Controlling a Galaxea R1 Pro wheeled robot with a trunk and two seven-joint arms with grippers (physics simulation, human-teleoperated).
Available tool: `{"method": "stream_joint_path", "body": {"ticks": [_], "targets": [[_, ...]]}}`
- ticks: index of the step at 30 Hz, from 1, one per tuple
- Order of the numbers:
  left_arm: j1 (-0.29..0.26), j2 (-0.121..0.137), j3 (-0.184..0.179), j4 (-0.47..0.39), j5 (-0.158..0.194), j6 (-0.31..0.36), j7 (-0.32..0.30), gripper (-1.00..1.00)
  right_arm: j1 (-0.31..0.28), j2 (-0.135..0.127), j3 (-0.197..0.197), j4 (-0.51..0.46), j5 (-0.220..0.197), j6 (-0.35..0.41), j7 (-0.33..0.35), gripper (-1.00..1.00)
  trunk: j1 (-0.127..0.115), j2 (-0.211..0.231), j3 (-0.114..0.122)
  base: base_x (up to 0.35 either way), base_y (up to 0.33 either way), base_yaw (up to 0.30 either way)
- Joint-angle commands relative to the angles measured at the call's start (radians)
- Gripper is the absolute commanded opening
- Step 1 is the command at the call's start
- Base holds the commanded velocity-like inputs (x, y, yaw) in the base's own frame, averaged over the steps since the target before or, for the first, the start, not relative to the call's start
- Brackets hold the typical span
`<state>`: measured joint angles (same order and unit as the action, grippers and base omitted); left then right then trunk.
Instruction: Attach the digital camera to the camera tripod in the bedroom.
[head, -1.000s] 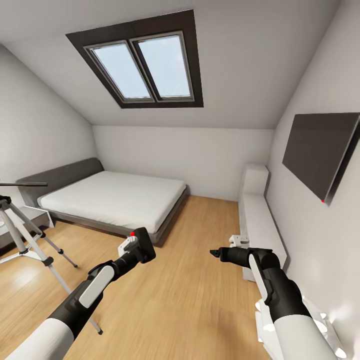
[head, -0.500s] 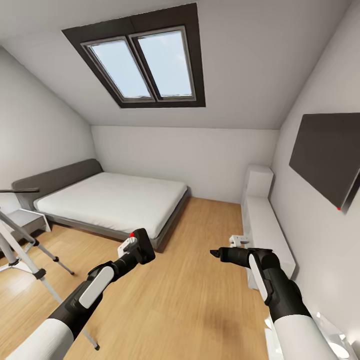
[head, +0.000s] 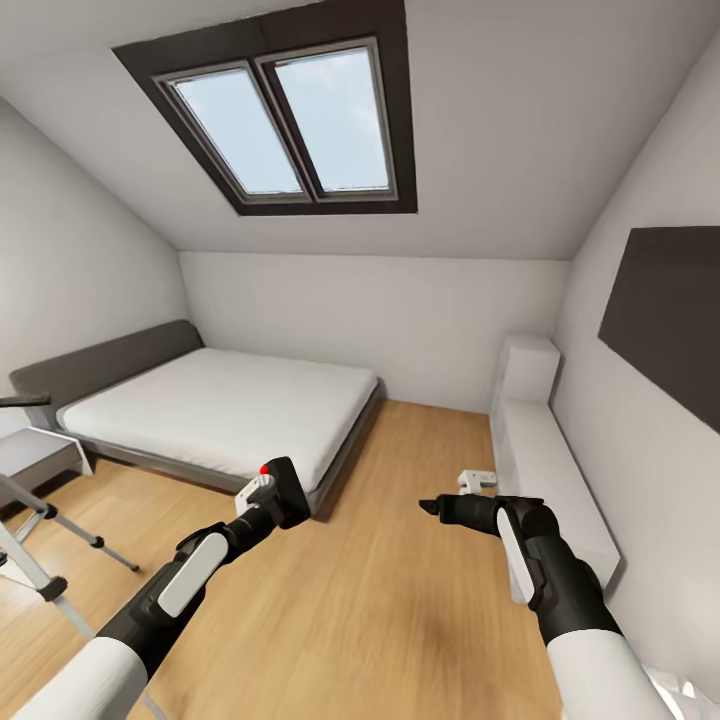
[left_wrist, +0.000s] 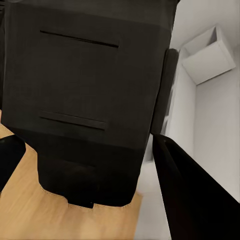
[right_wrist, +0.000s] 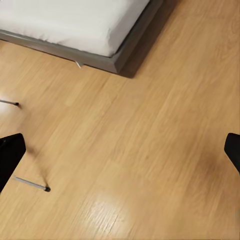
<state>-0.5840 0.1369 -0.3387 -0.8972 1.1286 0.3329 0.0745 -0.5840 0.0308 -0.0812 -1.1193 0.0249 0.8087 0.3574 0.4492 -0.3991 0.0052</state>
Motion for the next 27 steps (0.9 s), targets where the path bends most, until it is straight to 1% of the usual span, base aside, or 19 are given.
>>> {"method": "stream_joint_path", "body": {"ticks": [1, 6, 10, 27], "targets": [[0.0, 0.001, -0.003, -0.002, 0.009, 0.0, 0.005, -1.0, 0.0, 0.001, -0.003, -0.001, 0.003, 0.005, 0.005, 1.0, 0.001, -0.001, 0.0, 0.209, 0.048, 0.0], [0.0, 0.001, -0.003, -0.003, 0.007, -0.002, 0.006, -1.0, 0.0, 0.003, -0.003, 0.0, 0.0, 0.013, 0.003, 1.0, 0.001, -0.001, 0.0, 0.075, 0.017, 0.001], [0.0, 0.001, -0.003, -0.004, 0.007, -0.003, 0.007, -1.0, 0.0, 0.0, -0.004, 0.0, -0.001, 0.013, 0.002, 1.0, 0.001, -0.001, 0.0, 0.003, 0.001, 0.112], [0.0, 0.001, -0.003, -0.006, 0.006, -0.003, 0.01, -1.0, 0.0, 0.0, -0.003, 0.002, 0.002, 0.007, 0.002, 1.0, 0.001, -0.001, 0.003, 0.0, 0.0, 0.252]]}}
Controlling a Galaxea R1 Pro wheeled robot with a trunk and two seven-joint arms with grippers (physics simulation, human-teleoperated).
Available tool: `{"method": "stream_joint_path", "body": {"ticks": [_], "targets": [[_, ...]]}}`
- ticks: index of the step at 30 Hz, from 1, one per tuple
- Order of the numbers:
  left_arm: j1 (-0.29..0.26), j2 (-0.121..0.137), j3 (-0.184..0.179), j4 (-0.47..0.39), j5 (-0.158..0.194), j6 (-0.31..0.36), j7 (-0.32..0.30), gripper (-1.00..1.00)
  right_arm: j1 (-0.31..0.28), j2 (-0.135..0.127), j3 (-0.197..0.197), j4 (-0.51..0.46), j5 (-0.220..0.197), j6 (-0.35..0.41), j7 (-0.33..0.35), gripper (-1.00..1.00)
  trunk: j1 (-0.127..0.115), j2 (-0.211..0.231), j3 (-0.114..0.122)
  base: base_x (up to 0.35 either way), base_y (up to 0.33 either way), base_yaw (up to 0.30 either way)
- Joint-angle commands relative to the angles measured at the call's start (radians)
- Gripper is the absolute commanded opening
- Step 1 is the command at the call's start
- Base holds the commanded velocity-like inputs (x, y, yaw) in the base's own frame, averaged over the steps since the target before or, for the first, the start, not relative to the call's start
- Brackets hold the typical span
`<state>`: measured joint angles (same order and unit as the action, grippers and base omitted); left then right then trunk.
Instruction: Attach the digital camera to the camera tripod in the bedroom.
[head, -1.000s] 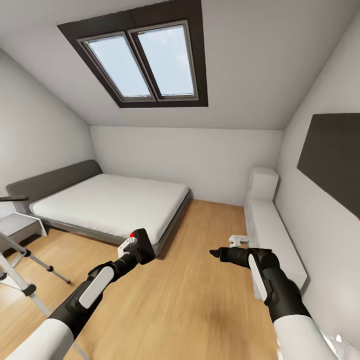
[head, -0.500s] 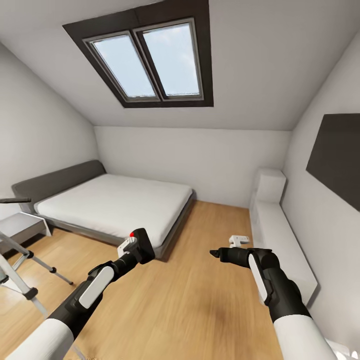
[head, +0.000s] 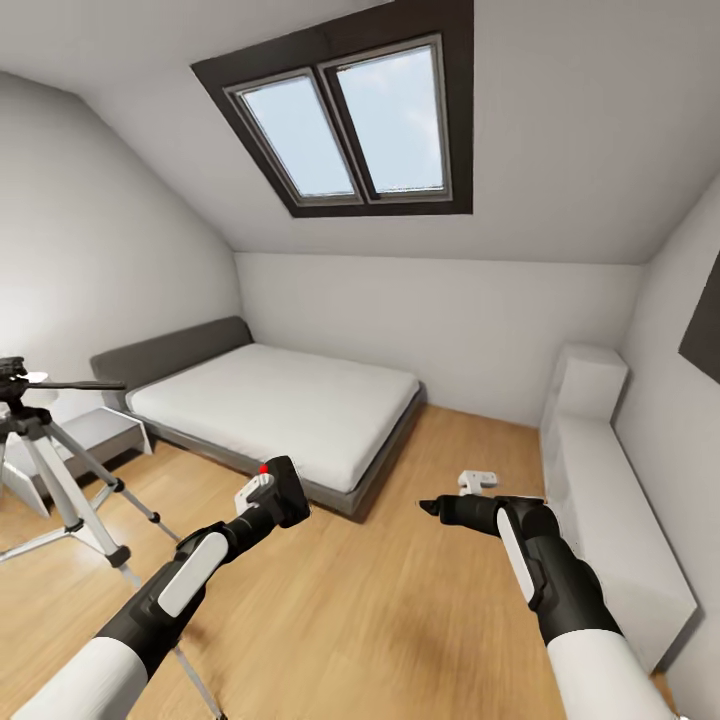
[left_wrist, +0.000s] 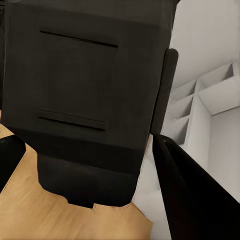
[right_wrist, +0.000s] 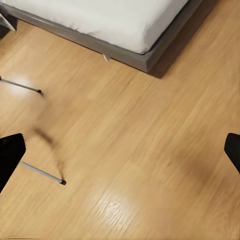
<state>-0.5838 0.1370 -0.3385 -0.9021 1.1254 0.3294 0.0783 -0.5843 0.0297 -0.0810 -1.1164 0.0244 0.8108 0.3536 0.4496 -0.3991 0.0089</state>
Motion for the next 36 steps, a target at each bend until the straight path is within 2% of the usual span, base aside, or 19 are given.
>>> {"method": "stream_joint_path", "body": {"ticks": [1, 36], "targets": [[-0.001, 0.001, -0.004, -0.001, 0.009, 0.0, 0.006, -1.0, 0.0, 0.001, -0.003, 0.0, 0.003, 0.005, 0.005, 1.0, 0.0, -0.001, 0.0, 0.0, 0.0, 0.268], [-0.001, 0.003, -0.004, 0.005, 0.007, 0.0, 0.011, -1.0, 0.0, 0.009, -0.002, 0.033, 0.028, 0.002, 0.005, 1.0, 0.0, -0.001, 0.0, 0.0, 0.0, 0.268]]}}
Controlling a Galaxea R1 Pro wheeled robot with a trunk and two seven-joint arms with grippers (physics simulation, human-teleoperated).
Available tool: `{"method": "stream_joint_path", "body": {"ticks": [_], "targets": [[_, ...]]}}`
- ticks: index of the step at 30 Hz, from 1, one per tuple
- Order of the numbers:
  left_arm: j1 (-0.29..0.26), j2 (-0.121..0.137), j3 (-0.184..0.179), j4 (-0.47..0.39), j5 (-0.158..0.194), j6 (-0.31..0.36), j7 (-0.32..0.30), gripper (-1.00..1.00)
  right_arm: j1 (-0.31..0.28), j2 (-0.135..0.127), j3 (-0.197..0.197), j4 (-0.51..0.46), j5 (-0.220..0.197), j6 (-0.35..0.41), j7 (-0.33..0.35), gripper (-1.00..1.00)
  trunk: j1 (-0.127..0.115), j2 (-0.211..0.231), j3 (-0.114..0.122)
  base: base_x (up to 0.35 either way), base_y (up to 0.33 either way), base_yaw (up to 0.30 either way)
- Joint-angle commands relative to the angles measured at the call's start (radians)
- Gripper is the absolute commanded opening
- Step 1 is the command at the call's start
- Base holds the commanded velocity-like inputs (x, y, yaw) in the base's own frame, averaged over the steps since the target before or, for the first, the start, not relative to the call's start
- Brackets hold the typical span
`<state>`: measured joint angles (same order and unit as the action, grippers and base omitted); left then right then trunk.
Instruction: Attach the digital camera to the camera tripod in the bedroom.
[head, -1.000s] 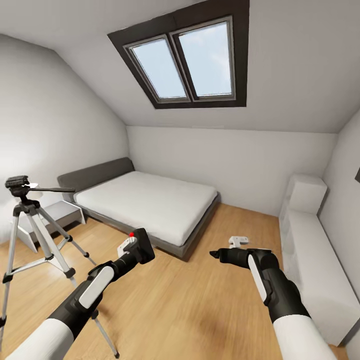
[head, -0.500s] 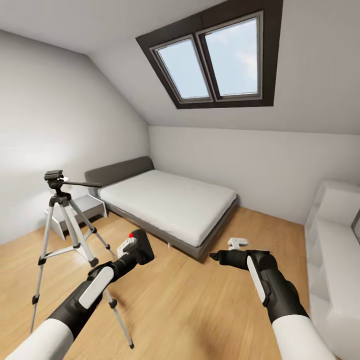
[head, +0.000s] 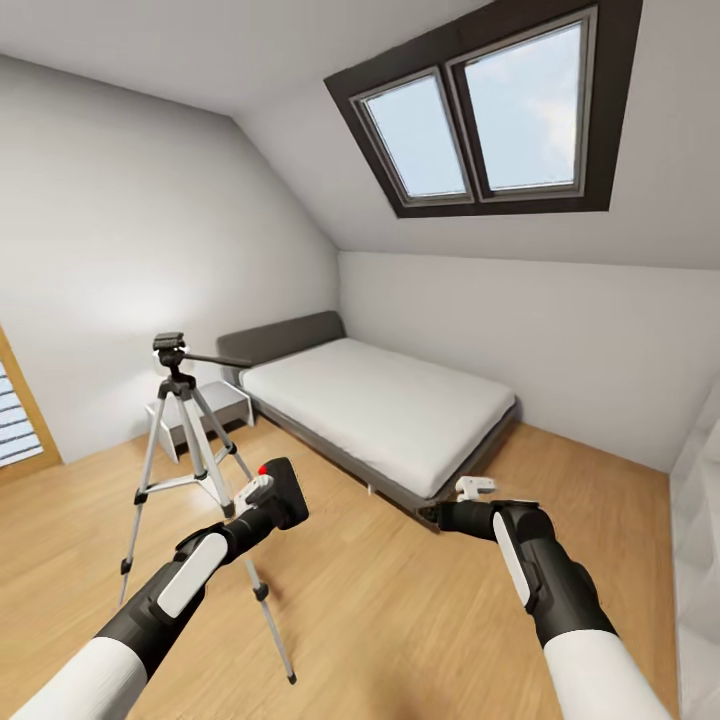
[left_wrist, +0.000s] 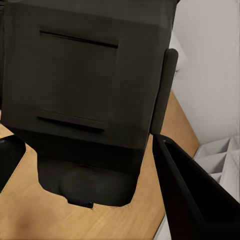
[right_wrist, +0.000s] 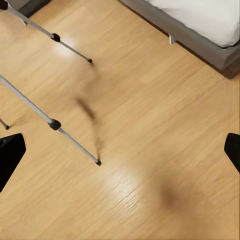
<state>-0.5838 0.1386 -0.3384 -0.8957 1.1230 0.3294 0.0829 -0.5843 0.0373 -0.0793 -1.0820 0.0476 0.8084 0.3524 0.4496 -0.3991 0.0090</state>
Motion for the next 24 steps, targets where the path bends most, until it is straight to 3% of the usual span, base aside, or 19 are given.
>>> {"method": "stream_joint_path", "body": {"ticks": [1, 6, 14, 18, 22, 24], "targets": [[-0.001, 0.001, -0.004, -0.002, 0.009, 0.0, 0.006, -1.0, 0.0, 0.001, -0.004, 0.0, 0.005, 0.005, 0.007, 1.0, 0.0, -0.001, 0.0, 0.0, 0.0, 0.268], [-0.001, 0.001, -0.004, -0.002, 0.009, 0.0, 0.028, -1.0, 0.0, 0.001, -0.004, 0.009, 0.006, 0.004, 0.007, 1.0, 0.0, -0.001, 0.0, 0.0, 0.0, 0.268], [-0.001, 0.0, -0.005, -0.013, 0.01, 0.0, 0.179, -1.0, 0.0, 0.001, -0.004, 0.013, 0.007, 0.003, 0.004, 1.0, 0.0, -0.001, 0.0, 0.0, 0.0, 0.269], [-0.001, -0.001, -0.006, -0.005, 0.013, 0.001, 0.207, -1.0, 0.0, -0.001, -0.004, 0.033, 0.005, 0.004, 0.003, 1.0, 0.0, -0.001, 0.0, 0.0, 0.0, 0.271], [-0.001, 0.005, -0.008, 0.011, 0.012, 0.012, 0.214, -1.0, 0.0, -0.008, -0.004, 0.141, 0.019, -0.014, -0.013, 1.0, 0.0, -0.001, 0.0, 0.0, 0.0, 0.272], [0.0, 0.012, -0.01, 0.022, 0.013, 0.025, 0.216, -1.0, 0.0, -0.011, -0.004, 0.235, 0.041, -0.059, -0.028, 1.0, 0.0, -0.001, 0.0, 0.0, 0.0, 0.272]]}}
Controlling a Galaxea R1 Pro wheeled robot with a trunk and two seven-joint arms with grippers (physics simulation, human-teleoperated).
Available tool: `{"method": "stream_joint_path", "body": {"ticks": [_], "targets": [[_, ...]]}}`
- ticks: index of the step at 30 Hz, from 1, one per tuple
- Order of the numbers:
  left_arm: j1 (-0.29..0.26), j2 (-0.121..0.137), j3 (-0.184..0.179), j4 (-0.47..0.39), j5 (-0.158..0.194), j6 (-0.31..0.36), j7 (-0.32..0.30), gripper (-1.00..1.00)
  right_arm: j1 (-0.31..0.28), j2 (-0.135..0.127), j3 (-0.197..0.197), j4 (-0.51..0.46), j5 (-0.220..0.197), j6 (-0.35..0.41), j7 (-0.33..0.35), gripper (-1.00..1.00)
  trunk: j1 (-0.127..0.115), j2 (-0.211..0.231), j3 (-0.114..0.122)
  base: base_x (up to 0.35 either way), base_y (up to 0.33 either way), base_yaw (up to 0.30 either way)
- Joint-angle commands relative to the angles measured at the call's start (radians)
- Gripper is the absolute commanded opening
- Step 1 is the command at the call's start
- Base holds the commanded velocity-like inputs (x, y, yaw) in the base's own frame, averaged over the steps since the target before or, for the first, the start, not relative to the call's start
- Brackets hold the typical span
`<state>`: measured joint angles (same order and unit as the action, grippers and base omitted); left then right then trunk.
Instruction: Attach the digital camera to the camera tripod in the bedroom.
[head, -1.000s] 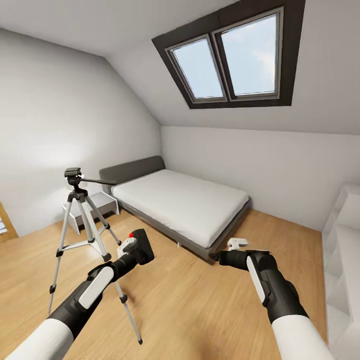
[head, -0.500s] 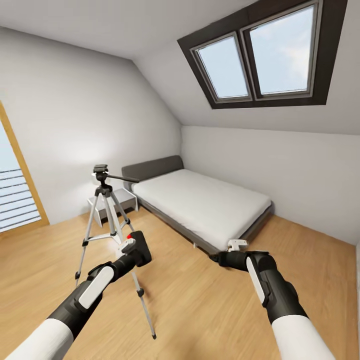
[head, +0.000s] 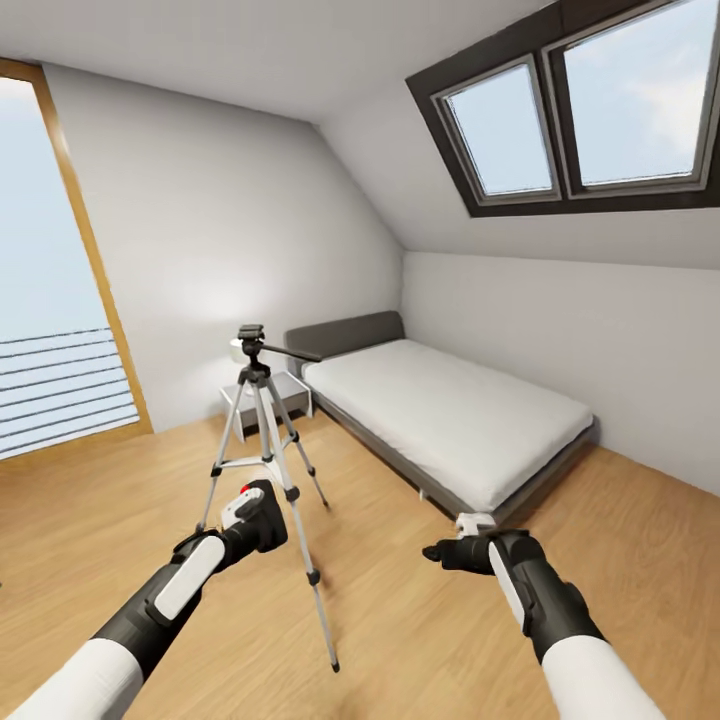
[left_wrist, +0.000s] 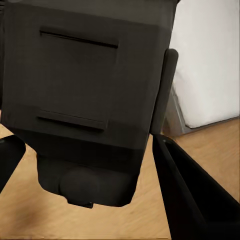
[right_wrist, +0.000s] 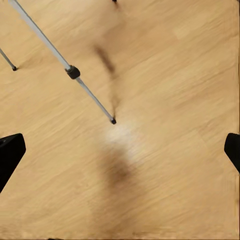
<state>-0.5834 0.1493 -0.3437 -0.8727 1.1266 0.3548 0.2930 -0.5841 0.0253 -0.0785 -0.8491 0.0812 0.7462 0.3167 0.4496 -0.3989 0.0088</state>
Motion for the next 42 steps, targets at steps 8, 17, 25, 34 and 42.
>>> {"method": "stream_joint_path", "body": {"ticks": [8, 17, 25, 34, 42], "targets": [[-0.004, 0.003, -0.011, 0.147, 0.009, 0.042, 0.009, -1.0, 0.0, -0.02, -0.005, 0.334, 0.112, -0.226, -0.074, 1.0, 0.0, -0.001, 0.0, 0.0, 0.0, 0.122], [0.01, -0.028, -0.019, 0.361, 0.008, 0.032, 0.008, -1.0, 0.0, -0.072, -0.005, 0.632, 0.161, -0.329, -0.11, 1.0, 0.0, -0.001, 0.0, 0.0, 0.0, 0.01], [0.042, -0.077, -0.019, 0.681, 0.008, -0.063, -0.005, -1.0, -0.008, -0.13, -0.004, 0.844, 0.163, -0.389, -0.118, 1.0, 0.0, -0.001, 0.0, 0.0, 0.0, 0.001], [0.151, -0.142, -0.018, 0.861, -0.002, -0.207, -0.035, -1.0, 0.101, -0.182, -0.005, 0.879, 0.161, -0.584, -0.123, 1.0, 0.0, -0.001, 0.0, 0.0, 0.0, 0.0], [0.27, -0.142, -0.019, 0.871, -0.016, -0.312, -0.144, -1.0, 0.21, -0.193, -0.006, 0.881, 0.161, -0.719, -0.122, 1.0, 0.0, -0.001, 0.0, 0.0, 0.0, 0.0]]}}
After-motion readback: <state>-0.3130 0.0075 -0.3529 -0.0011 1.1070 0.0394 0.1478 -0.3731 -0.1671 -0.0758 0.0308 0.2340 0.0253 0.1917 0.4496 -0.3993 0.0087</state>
